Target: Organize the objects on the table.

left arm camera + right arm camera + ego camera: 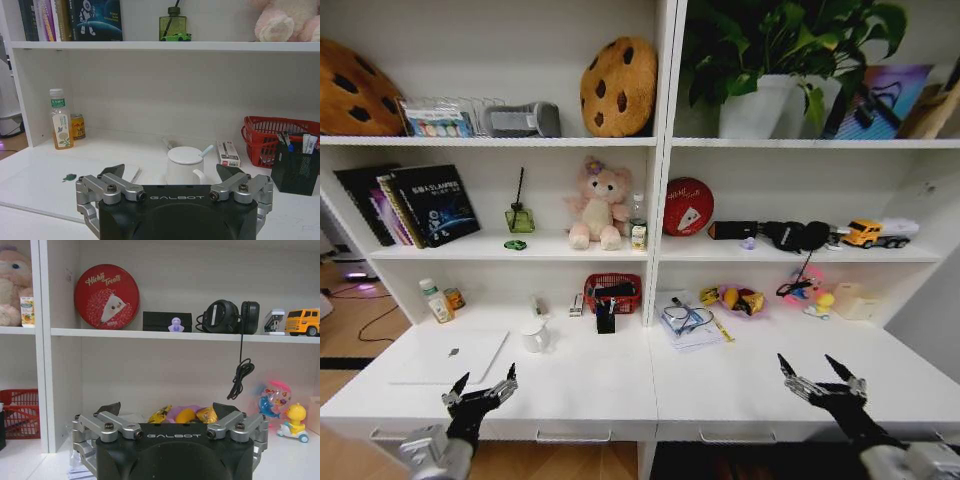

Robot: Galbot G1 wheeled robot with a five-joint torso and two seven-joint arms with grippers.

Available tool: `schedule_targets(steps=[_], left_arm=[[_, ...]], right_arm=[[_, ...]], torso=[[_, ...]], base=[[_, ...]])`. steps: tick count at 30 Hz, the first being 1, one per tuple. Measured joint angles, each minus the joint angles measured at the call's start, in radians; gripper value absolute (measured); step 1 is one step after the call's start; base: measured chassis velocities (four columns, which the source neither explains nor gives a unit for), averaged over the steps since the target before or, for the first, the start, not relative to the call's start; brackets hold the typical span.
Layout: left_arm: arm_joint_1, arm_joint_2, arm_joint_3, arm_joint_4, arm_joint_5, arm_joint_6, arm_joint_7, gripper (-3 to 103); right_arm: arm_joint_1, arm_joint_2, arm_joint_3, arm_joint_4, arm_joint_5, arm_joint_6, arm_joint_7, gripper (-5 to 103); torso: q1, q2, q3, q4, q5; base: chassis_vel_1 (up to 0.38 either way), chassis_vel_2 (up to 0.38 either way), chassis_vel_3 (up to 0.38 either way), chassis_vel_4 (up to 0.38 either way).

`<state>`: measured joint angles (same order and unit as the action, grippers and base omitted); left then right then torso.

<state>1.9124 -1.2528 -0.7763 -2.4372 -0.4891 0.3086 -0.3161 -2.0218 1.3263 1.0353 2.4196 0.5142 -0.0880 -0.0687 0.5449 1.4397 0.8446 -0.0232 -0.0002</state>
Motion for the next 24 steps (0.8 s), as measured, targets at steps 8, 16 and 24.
schedule_targets(steps=[8, 16, 24], left_arm=[[0.000, 0.000, 0.000, 0.000, 0.000, 0.000, 0.000, 100], [0.000, 0.000, 0.000, 0.000, 0.000, 0.000, 0.000, 100], [0.000, 0.000, 0.000, 0.000, 0.000, 0.000, 0.000, 100]], right_arm=[[-0.005, 0.004, -0.061, 0.046, -0.016, -0.017, 0.046, 100], [-0.005, 0.007, -0.081, 0.055, -0.005, -0.034, 0.074, 100], [-0.004, 0.006, -0.081, 0.054, -0.004, -0.035, 0.074, 100]], torso=[[0.000, 0.000, 0.000, 0.0000, 0.0001], [0.000, 0.000, 0.000, 0.0000, 0.0002], [0.000, 0.000, 0.000, 0.0000, 0.0002]], base=[[0.000, 0.000, 0.000, 0.000], [0.000, 0.000, 0.000, 0.000], [0.000, 0.000, 0.000, 0.000]])
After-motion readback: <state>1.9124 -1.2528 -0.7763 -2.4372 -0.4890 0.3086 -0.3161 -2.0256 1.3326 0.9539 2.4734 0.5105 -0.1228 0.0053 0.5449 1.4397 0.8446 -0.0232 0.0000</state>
